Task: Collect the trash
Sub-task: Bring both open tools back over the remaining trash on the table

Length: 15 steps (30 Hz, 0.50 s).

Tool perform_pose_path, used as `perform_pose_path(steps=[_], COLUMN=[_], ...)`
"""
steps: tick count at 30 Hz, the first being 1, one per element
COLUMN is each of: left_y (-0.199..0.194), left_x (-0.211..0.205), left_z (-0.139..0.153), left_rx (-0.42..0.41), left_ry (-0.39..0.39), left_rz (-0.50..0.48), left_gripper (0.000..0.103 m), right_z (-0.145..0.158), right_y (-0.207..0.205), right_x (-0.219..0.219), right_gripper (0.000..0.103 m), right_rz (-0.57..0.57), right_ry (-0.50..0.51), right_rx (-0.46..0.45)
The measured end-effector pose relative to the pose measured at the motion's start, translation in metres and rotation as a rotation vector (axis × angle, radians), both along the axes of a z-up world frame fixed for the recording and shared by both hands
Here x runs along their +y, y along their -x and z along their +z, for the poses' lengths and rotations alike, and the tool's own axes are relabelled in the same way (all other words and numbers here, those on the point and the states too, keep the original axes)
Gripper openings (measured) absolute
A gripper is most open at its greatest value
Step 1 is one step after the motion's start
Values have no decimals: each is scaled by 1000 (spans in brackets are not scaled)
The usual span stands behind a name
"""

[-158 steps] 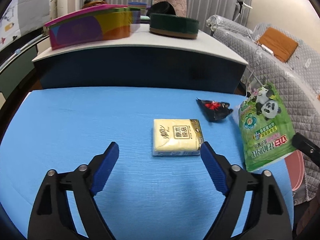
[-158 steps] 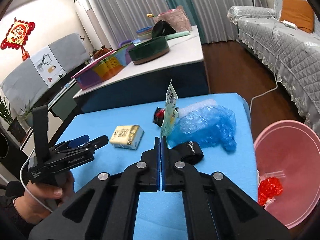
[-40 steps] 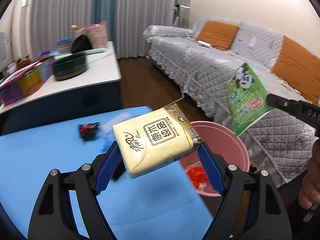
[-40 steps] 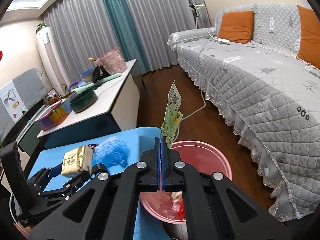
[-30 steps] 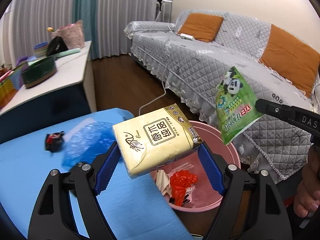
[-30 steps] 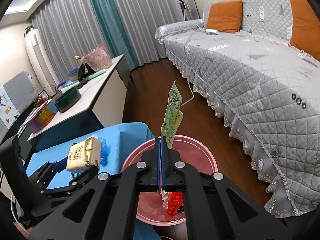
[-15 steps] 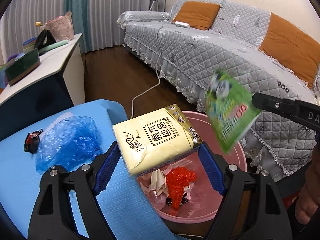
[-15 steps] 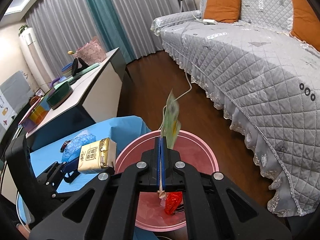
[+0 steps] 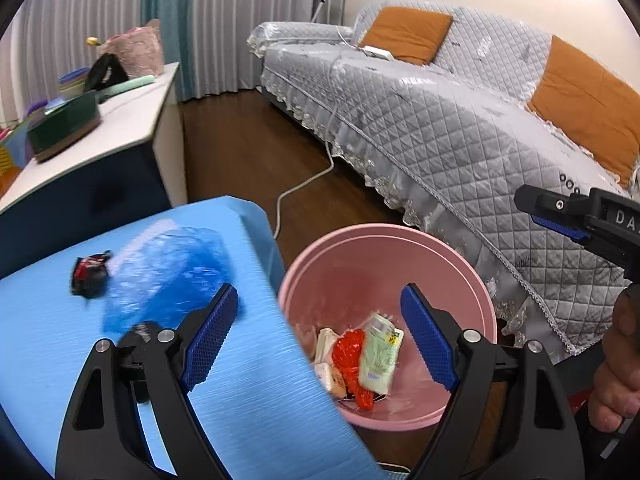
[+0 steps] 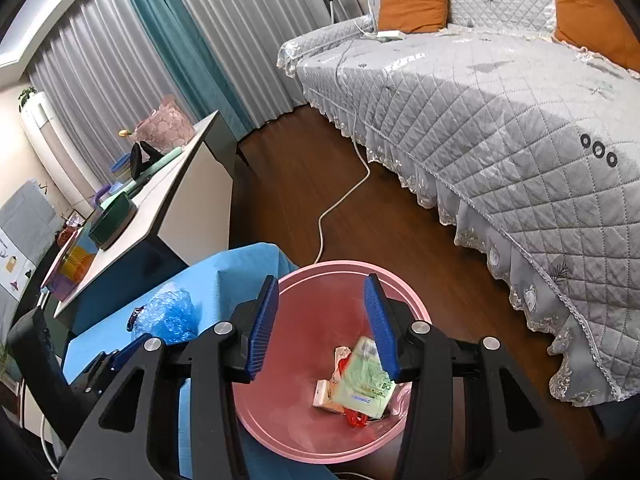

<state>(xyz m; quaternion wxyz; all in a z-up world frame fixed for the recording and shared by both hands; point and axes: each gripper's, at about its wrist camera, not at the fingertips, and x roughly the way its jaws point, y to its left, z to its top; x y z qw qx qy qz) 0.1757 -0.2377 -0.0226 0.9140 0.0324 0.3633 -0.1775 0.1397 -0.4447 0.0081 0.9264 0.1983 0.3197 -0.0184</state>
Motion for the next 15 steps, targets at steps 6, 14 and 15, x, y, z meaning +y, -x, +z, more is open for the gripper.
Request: perform_pose_path(steps=[6,14,15], left_y=[14,34,36], left_x=[40,110,118], left_z=[20,45,47], left_rx=[-33,-73,-76], left_ry=[13,11,9], left_rz=[54,140,149], left_gripper=[81,81,81], right_z=[13,26,27], right_y=[9,18,19], right_x=[17,56,60], right_gripper=[46,46,46], right_rz=[11,58,65], right_ry=[9,7,2], right_rx=[-36,-84,-88])
